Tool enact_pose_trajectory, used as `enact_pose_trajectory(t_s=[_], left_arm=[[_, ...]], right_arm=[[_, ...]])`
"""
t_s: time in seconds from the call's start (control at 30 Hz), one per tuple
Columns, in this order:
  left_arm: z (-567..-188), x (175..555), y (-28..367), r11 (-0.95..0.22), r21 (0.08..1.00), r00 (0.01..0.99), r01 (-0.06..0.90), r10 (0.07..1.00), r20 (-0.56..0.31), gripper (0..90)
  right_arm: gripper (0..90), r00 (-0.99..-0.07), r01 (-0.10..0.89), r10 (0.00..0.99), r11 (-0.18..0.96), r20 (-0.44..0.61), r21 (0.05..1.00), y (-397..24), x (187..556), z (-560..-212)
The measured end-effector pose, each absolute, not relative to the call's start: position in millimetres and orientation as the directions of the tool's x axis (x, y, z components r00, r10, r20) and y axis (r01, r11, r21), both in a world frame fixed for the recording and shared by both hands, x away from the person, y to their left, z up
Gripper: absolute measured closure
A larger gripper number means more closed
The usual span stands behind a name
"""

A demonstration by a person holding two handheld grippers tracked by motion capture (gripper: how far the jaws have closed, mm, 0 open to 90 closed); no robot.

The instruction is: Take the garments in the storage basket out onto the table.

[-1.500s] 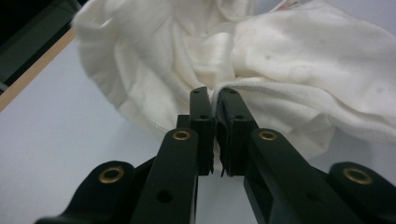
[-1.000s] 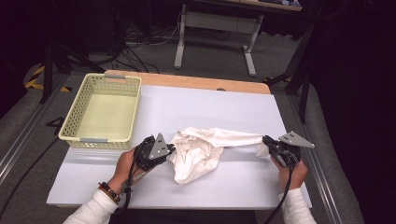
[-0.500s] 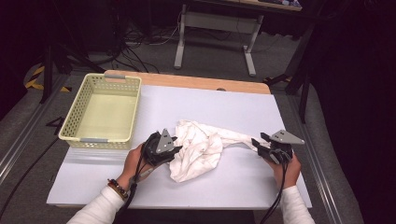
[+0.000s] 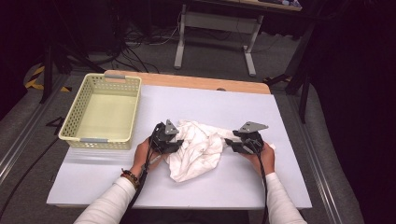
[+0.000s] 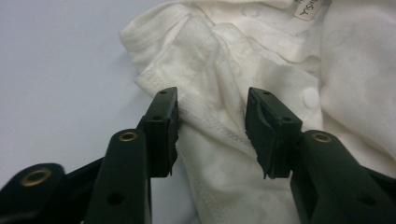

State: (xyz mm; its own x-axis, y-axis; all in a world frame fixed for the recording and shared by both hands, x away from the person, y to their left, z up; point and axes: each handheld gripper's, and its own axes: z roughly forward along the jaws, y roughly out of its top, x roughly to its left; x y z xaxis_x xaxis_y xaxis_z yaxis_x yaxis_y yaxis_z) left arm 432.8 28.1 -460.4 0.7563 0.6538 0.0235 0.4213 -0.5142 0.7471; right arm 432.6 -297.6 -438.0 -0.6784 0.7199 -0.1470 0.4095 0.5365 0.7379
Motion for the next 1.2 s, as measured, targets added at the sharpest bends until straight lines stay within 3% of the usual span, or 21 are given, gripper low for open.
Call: enact_pose_trajectory(t_s=[0.07,0.13,0.17,0.2,0.37,0.43,0.63,1.07,1.2], left_arm=[[-460,433,28,-0.518,0.745,0.765,0.420,0.644,0.016,58.2],[-460,433,29,-0.519,0.747,0.780,0.415,0.626,0.002,68.6],[-460,432,29,-0.520,0.747,0.782,0.416,0.624,-0.001,77.5],[-460,432,29,-0.522,0.746,0.785,0.413,0.619,-0.002,77.5],[-459,428,30,-0.521,0.759,0.780,0.391,0.625,0.027,84.8],[-455,422,30,-0.519,0.776,0.775,0.360,0.629,0.061,84.8],[-441,411,37,-0.496,0.807,0.771,0.321,0.632,0.082,84.3],[-440,406,46,-0.521,0.797,0.770,0.306,0.628,0.114,86.8],[-438,404,51,-0.511,0.804,0.767,0.303,0.631,0.112,86.4]], right_arm=[[49.1,-0.675,0.426,0.723,0.545,-0.147,0.722,-295,437,-443],[53.7,-0.667,0.450,0.732,0.543,-0.138,0.709,-294,440,-447],[60.9,-0.667,0.459,0.736,0.530,-0.118,0.713,-295,441,-447],[60.9,-0.667,0.459,0.736,0.530,-0.118,0.713,-295,441,-447],[85.7,-0.661,0.457,0.739,0.535,-0.131,0.711,-295,439,-447],[90.0,-0.639,0.444,0.751,0.538,-0.167,0.717,-298,437,-444],[90.0,-0.591,0.455,0.793,0.482,-0.151,0.748,-311,435,-440],[90.0,-0.471,0.436,0.854,0.445,-0.223,0.782,-331,432,-429],[90.0,-0.484,0.437,0.853,0.429,-0.195,0.791,-336,432,-428]])
